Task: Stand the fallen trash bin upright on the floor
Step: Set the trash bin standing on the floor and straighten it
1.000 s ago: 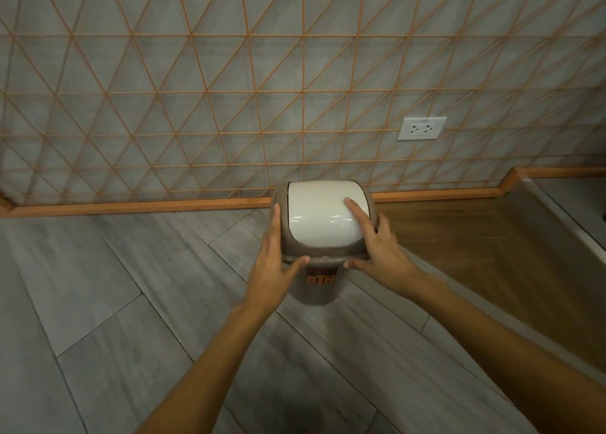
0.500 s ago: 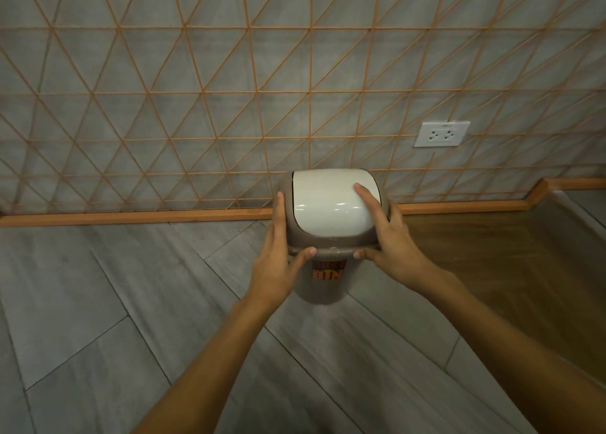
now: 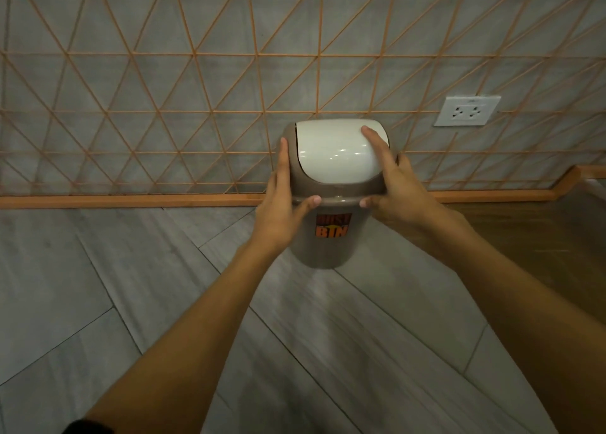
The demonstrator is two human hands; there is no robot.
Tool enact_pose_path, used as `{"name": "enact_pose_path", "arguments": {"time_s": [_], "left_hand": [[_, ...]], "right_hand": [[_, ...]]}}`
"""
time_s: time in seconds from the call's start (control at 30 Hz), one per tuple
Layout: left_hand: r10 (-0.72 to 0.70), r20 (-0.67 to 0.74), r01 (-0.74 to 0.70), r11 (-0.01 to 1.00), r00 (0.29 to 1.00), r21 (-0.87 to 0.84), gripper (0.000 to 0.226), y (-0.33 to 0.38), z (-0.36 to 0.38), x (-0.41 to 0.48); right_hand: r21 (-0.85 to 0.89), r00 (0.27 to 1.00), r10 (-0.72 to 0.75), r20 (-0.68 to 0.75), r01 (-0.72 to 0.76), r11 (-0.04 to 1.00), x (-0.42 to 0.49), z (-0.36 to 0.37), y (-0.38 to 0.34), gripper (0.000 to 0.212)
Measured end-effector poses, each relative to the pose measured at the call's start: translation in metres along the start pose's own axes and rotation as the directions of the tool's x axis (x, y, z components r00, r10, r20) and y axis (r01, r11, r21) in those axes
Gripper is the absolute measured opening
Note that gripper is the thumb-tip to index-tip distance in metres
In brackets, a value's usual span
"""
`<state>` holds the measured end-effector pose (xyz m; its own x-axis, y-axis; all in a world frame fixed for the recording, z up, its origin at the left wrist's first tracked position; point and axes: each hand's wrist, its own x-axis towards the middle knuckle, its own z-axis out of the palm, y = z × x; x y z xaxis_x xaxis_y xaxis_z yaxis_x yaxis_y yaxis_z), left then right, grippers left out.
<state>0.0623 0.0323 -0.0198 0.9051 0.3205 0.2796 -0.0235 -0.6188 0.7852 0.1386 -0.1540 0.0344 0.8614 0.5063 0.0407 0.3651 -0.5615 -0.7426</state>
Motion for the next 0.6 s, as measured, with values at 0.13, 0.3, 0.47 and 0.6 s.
{"name": "enact_pose_path", "arguments": {"time_s": [0.13, 0.3, 0.47, 0.6], "left_hand": [[0.013, 0.019, -0.013, 1.000, 1.000, -0.003, 0.107, -0.005, -0.001, 0.020], [0.009, 0.049, -0.007, 0.999, 0.999, -0.034, 0.107, -0.014, -0.001, 0.033], [0.025, 0.048, -0.022, 0.999, 0.999, -0.048, 0.107, -0.014, -0.001, 0.033], [0.025, 0.044, -0.024, 0.999, 0.999, -0.044, 0.106, -0.013, -0.001, 0.032]], "right_hand": [[-0.039, 1.000, 0.011, -0.014, -0.012, 0.999, 0.014, 0.001, -0.001, 0.110], [-0.023, 1.000, 0.009, -0.023, -0.010, 1.000, 0.020, 0.002, -0.004, 0.108], [-0.006, 0.999, 0.018, -0.037, -0.018, 1.000, 0.018, 0.001, -0.005, 0.107], [0.007, 0.999, 0.013, -0.050, -0.013, 1.000, 0.016, 0.001, -0.005, 0.107]]}}
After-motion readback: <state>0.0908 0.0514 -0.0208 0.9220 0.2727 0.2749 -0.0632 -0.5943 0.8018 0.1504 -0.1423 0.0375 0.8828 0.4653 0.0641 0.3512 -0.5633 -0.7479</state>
